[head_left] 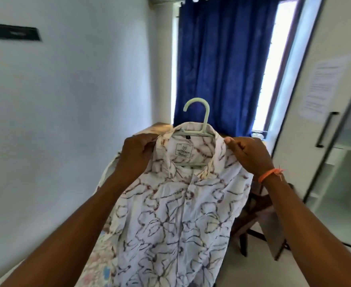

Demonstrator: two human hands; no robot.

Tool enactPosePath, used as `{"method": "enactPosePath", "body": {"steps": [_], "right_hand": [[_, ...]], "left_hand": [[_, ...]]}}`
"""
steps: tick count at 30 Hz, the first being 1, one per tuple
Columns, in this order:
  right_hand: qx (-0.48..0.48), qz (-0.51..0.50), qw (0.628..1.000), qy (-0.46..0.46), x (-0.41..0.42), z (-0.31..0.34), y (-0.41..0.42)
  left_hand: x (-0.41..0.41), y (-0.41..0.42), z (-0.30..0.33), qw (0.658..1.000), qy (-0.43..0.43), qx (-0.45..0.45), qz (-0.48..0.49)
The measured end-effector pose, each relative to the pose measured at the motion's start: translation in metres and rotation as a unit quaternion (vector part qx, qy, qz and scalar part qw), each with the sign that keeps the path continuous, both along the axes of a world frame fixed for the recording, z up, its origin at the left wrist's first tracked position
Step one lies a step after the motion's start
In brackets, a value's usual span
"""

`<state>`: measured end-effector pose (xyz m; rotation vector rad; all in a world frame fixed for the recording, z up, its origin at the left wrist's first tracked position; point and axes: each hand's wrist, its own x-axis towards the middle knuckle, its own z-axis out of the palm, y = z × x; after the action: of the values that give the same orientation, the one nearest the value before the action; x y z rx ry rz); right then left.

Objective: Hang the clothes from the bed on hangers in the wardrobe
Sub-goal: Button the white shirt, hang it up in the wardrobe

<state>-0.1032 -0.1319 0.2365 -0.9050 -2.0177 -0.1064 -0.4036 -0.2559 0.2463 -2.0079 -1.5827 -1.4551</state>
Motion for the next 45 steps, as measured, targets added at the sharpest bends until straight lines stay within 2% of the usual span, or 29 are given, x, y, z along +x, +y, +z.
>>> {"method": "enactPosePath", "body": {"steps": [3, 6, 11, 15, 19, 22, 28, 32, 35, 37, 41, 45], "right_hand": [[0.099, -0.105, 0.989, -0.021, 0.088, -0.005, 0.002], [0.108, -0.209, 0.971, -0.042, 0.182, -0.009, 0.011], [0.137, -0.264, 0.953, -0.049, 0.331, -0.009, 0.018], [0.124, -0.348, 0.928, -0.048, 0.43, -0.008, 0.019], [0.087, -0.458, 0.884, 0.019, 0.502, -0.007, 0.025], [0.036, -0.513, 0.857, 0.02, 0.549, -0.006, 0.041], [0.041, -0.586, 0.809, -0.022, 0.633, -0.001, 0.085], [0.033, -0.621, 0.783, -0.031, 0.687, 0.01, 0.132], [0.014, -0.642, 0.766, -0.027, 0.719, 0.026, 0.171], [0.037, -0.642, 0.765, -0.02, 0.74, 0.039, 0.199], [0.062, -0.636, 0.769, -0.015, 0.776, 0.071, 0.262], [0.12, -0.621, 0.773, -0.061, 0.812, 0.118, 0.339]], "left_hand": [[0.078, 0.042, 0.005, 0.999, -0.019, -0.027, -0.036], [0.169, 0.088, -0.001, 0.994, -0.043, -0.042, -0.09], [0.308, 0.152, -0.01, 0.986, -0.023, -0.025, -0.162], [0.41, 0.187, -0.012, 0.981, -0.041, -0.002, -0.192], [0.504, 0.225, -0.015, 0.97, -0.06, -0.038, -0.231], [0.566, 0.261, -0.024, 0.961, -0.074, -0.068, -0.256], [0.667, 0.33, -0.04, 0.933, -0.107, -0.083, -0.334], [0.743, 0.39, -0.046, 0.945, -0.063, -0.046, -0.318], [0.789, 0.436, -0.041, 0.961, -0.026, 0.017, -0.275], [0.818, 0.467, -0.034, 0.97, -0.024, 0.021, -0.24], [0.872, 0.532, -0.019, 0.966, -0.083, -0.078, -0.231], [0.923, 0.605, 0.013, 0.944, -0.168, -0.065, -0.277]]}}
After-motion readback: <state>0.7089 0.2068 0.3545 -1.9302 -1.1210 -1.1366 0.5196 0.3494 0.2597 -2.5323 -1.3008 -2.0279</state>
